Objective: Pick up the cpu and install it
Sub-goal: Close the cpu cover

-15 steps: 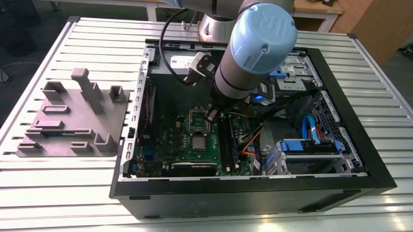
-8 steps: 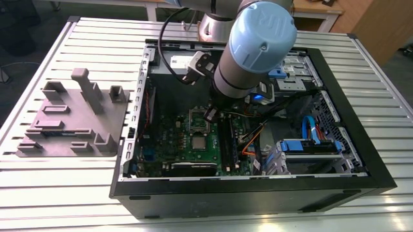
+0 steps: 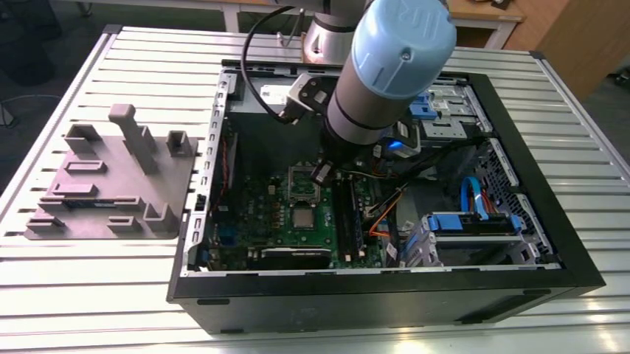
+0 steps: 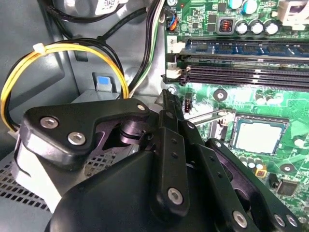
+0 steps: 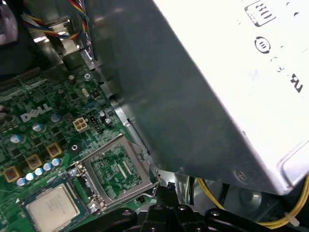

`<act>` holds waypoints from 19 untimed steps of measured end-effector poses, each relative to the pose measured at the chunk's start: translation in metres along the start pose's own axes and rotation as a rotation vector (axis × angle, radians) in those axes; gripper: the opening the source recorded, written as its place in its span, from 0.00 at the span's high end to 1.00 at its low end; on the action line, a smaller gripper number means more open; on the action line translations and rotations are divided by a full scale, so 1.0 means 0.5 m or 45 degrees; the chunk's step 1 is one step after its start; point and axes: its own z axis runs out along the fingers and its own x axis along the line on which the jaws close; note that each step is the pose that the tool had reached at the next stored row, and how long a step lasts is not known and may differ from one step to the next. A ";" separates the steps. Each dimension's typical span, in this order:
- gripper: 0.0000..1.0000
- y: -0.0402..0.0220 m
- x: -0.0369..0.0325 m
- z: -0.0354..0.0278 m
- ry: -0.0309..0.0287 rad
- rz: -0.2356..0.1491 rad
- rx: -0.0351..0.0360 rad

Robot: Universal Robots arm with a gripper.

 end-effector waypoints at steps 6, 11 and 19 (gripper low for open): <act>0.90 0.003 -0.003 -0.013 0.0075 0.001 0.0038; 0.90 0.004 -0.004 -0.016 0.0108 0.001 0.0057; 0.90 0.004 -0.004 -0.016 0.0110 0.001 0.0059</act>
